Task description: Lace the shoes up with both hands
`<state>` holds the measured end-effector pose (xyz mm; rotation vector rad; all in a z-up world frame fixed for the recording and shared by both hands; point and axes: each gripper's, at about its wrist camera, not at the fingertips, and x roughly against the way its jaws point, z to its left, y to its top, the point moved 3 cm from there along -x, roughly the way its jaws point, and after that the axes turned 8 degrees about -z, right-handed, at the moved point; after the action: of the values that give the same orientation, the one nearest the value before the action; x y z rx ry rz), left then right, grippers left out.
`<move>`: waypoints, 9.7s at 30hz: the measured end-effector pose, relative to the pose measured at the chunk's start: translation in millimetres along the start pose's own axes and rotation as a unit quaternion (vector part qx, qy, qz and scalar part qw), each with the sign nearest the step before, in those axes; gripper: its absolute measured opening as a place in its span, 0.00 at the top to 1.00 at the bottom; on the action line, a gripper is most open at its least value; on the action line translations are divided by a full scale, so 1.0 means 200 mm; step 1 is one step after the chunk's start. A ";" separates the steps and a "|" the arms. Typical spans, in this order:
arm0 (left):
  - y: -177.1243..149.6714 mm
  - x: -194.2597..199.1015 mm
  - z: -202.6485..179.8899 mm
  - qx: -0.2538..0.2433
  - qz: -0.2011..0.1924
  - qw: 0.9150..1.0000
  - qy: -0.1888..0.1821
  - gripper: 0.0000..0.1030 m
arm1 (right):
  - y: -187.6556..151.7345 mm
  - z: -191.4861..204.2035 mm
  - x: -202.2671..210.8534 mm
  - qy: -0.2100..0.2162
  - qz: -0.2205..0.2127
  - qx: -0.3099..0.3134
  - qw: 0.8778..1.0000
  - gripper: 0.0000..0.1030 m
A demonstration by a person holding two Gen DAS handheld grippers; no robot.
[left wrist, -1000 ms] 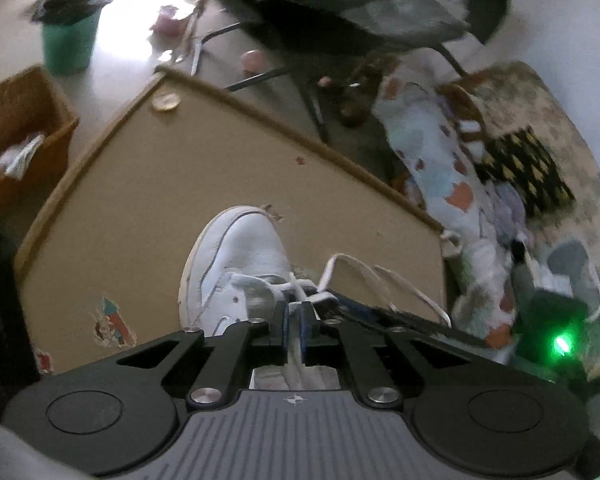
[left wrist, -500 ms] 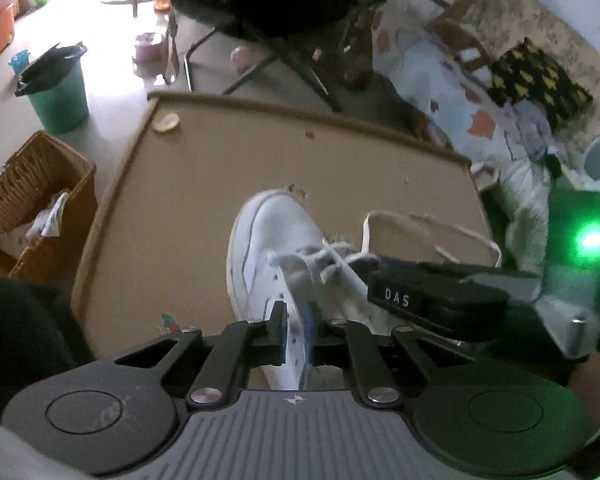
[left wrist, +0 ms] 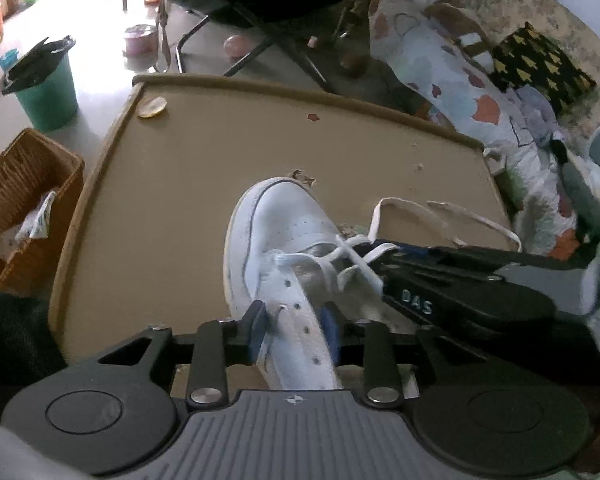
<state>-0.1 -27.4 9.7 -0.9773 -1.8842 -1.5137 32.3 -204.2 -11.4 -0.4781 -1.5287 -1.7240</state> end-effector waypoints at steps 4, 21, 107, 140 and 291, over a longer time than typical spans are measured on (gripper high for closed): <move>-0.02 -0.03 0.03 0.013 0.016 1.000 0.008 0.61 | 0.00 0.00 0.01 -0.004 -0.014 0.002 1.000 0.98; -0.09 -0.10 0.11 0.051 0.030 0.998 -0.004 0.57 | -0.01 -0.05 0.03 -0.038 -0.021 -0.027 0.999 0.98; -0.06 0.15 -0.04 -0.023 -0.088 0.995 -0.039 0.56 | 0.16 -0.46 0.13 0.070 0.083 0.364 0.925 0.77; 0.00 0.00 0.00 -0.016 -0.061 0.996 -0.068 0.54 | 0.30 -0.47 -0.27 0.140 0.224 0.445 0.856 0.98; -0.10 -0.03 0.20 0.079 -0.080 0.983 -0.147 0.72 | 0.11 0.34 -0.03 0.185 0.120 0.467 0.856 0.98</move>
<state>-11.7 7.8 -15.8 -1.0414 -2.3021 -1.3376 39.1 -136.6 13.3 0.1665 -1.6994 -0.6659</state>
